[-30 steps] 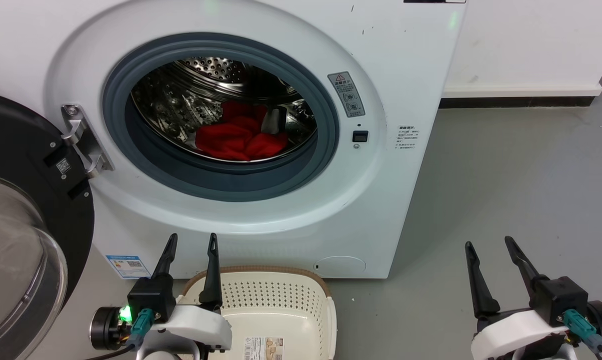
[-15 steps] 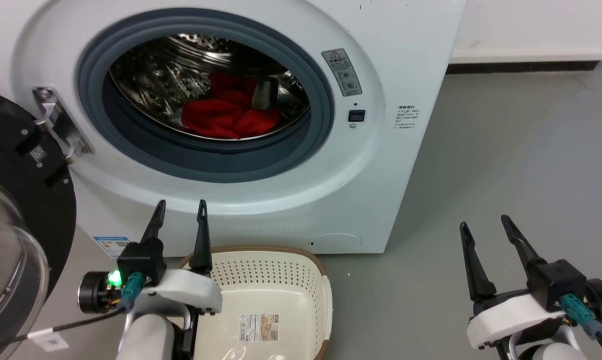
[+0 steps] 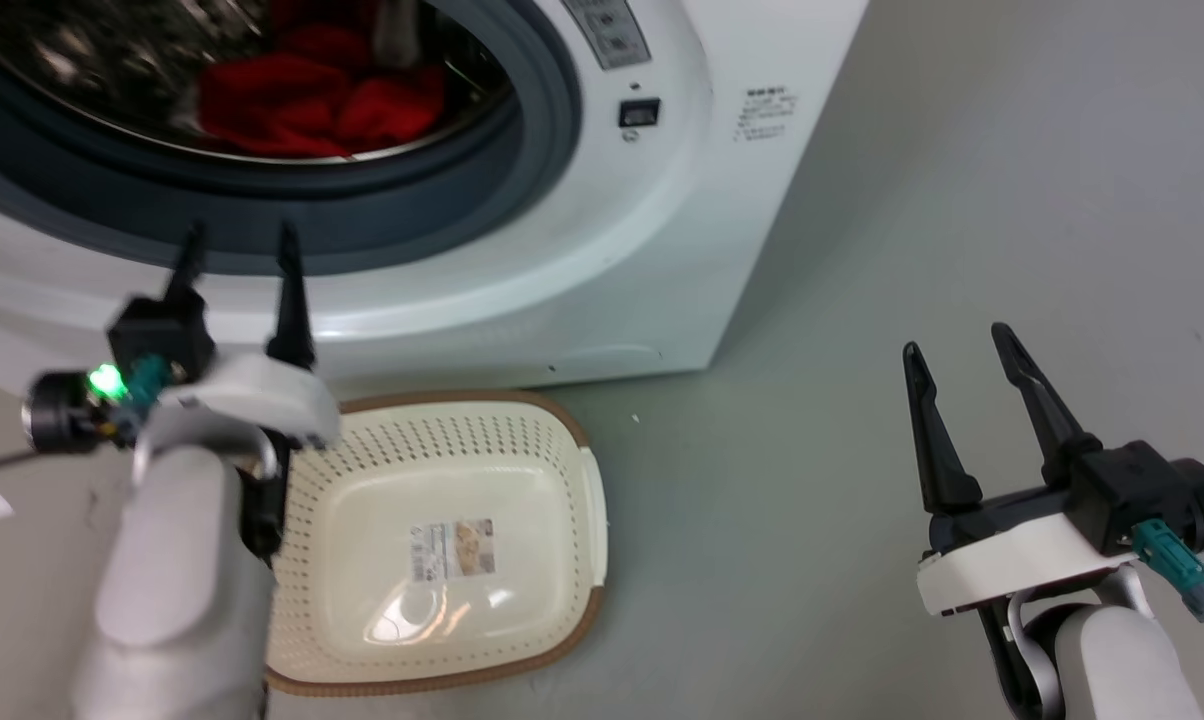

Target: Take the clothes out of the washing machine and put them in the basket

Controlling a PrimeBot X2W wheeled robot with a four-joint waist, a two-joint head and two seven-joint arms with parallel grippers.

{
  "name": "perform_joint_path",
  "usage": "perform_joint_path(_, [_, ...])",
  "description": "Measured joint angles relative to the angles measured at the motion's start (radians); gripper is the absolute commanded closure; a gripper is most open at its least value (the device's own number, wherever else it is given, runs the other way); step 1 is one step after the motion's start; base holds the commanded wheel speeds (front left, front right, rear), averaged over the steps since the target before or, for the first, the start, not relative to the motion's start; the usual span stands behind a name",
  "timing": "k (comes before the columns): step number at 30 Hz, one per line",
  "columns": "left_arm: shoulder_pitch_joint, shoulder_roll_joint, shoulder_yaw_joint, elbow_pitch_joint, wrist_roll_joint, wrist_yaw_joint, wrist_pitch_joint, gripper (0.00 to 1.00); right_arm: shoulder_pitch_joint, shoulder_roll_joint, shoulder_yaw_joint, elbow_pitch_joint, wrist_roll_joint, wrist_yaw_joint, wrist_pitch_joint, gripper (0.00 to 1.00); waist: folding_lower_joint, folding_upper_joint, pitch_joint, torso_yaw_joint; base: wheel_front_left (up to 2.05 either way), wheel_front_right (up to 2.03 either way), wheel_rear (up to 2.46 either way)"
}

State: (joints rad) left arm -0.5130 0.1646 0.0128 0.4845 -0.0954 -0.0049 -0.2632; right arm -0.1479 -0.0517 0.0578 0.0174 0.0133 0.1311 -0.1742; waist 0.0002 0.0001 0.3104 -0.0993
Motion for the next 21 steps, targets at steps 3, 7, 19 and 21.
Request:
perform_joint_path(3, [-0.085,0.041,0.007,0.062,0.000,-0.008,0.007,0.00,-0.016,0.000,0.010,-0.001,0.014,0.000,-0.011,0.00,0.0000,0.0000,0.053,-0.027,0.00,0.00,0.00])
perform_joint_path(7, [-0.204,0.095,0.007,0.129,0.006,-0.021,0.040,0.00,-0.045,0.000,0.026,0.004,0.038,0.000,-0.024,0.00,0.0000,0.0000,0.124,-0.062,0.00,0.00,0.00])
perform_joint_path(19, [-0.527,0.263,-0.009,0.275,0.042,-0.058,0.206,0.00,-0.122,0.000,0.087,0.049,0.117,0.000,-0.073,0.00,0.0001,0.0000,0.301,-0.165,0.00,0.00,0.00])
perform_joint_path(21, [-0.581,0.287,-0.022,0.295,0.055,-0.064,0.242,0.00,-0.130,0.000,0.096,0.057,0.128,0.000,-0.077,0.00,0.0001,0.0000,0.323,-0.181,0.00,0.00,0.00])
